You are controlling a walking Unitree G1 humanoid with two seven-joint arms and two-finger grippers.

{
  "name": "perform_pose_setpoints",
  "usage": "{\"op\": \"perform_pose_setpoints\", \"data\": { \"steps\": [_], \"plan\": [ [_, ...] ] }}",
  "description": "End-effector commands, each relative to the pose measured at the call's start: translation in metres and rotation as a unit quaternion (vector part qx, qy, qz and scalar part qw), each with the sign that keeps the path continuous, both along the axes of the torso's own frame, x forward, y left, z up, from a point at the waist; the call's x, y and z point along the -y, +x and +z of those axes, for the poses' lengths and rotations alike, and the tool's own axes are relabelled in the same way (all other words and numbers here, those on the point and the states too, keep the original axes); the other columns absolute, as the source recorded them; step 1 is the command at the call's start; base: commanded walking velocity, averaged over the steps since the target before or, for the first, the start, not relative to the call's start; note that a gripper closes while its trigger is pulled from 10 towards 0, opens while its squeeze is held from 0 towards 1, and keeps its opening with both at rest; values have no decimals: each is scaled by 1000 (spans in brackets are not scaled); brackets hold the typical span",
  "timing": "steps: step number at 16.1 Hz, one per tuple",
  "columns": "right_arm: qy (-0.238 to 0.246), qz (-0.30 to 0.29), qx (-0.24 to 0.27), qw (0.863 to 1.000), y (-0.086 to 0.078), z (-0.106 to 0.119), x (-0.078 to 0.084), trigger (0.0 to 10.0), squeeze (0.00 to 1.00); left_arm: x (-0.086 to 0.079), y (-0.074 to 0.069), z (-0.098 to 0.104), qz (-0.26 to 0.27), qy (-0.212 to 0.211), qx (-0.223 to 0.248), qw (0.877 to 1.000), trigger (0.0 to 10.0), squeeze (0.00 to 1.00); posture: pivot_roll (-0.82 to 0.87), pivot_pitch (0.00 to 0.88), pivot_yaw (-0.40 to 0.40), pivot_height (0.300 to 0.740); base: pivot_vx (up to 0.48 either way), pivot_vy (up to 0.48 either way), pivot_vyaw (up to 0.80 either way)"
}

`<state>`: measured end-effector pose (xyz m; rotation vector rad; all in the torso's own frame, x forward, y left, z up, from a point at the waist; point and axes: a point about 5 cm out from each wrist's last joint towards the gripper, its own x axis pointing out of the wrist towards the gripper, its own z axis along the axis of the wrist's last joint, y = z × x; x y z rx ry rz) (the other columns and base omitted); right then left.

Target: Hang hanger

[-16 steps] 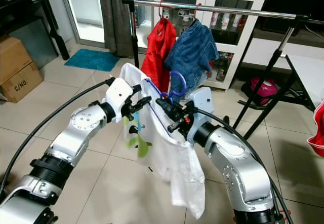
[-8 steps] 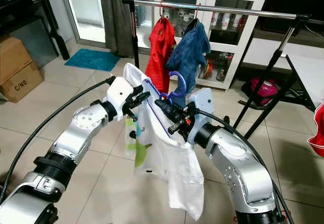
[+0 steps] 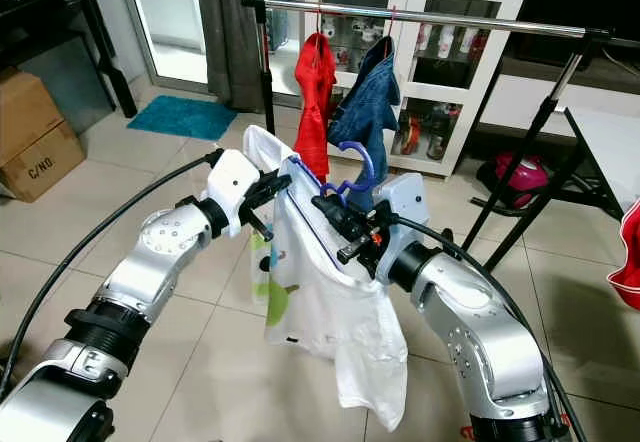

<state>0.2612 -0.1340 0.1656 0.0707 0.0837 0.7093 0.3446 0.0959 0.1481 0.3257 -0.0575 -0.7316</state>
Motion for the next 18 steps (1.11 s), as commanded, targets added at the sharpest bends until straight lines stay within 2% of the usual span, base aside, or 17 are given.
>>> {"op": "perform_pose_setpoints", "data": {
  "steps": [1,2,3,4,5,6,8,9,10,11,12,14,15,16,17,18],
  "plan": [
    [-6,-13,10,1000,1,2,5,0,0,-5,0,9,2,-13,11,1000,0,0,-171,0,5,740,0,0,0],
    [-9,-17,6,1000,2,0,6,0,0,-6,0,10,0,-15,12,1000,0,0,-170,0,3,740,0,0,0],
    [-53,-45,-19,997,5,-12,17,0,0,-9,-3,21,-25,-11,22,999,0,0,-170,0,3,740,0,0,0],
    [-72,-52,-27,996,5,-16,22,0,0,-11,-5,25,-32,-9,26,999,0,0,-171,0,4,740,0,0,0],
    [-97,-36,-28,994,3,-20,24,0,0,-16,-5,32,-33,-12,30,999,0,0,-171,0,4,740,0,0,0],
    [-141,26,-33,989,-9,-28,23,0,0,-30,-6,41,-50,0,26,998,0,0,-172,0,5,740,0,0,0],
    [-150,54,-35,987,-15,-30,23,0,0,-42,-3,47,-38,1,25,999,0,0,-170,0,4,740,0,0,0],
    [-144,92,-32,985,-23,-28,23,0,0,-71,11,57,39,22,35,998,0,0,-169,0,6,740,0,0,0],
    [-139,98,-32,985,-25,-27,23,0,0,-79,14,59,61,26,36,997,0,0,-169,0,6,740,0,0,0],
    [-113,110,-28,987,-27,-21,25,0,0,-102,22,62,123,39,33,991,0,0,-169,0,8,740,0,0,0],
    [-102,114,-27,988,-28,-19,27,0,0,-113,25,63,149,47,29,987,0,0,-170,0,10,740,0,0,0],
    [-54,126,-18,990,-32,-9,34,0,0,-141,27,49,209,104,-2,972,0,0,-170,0,11,740,0,0,0],
    [-22,151,-20,988,-38,-4,32,0,0,-151,27,40,248,101,-17,963,0,0,-170,0,10,740,0,0,0],
    [-5,165,-21,986,-41,-2,30,0,0,-153,28,34,263,95,-25,960,0,0,-170,0,10,740,0,0,0],
    [4,157,-18,987,-40,-1,28,0,0,-147,27,30,250,92,-30,964,0,0,-171,0,10,740,0,0,0],
    [23,103,-4,994,-28,1,26,0,0,-120,24,24,171,72,-38,982,0,0,-168,0,8,740,0,0,0]
  ]
}}
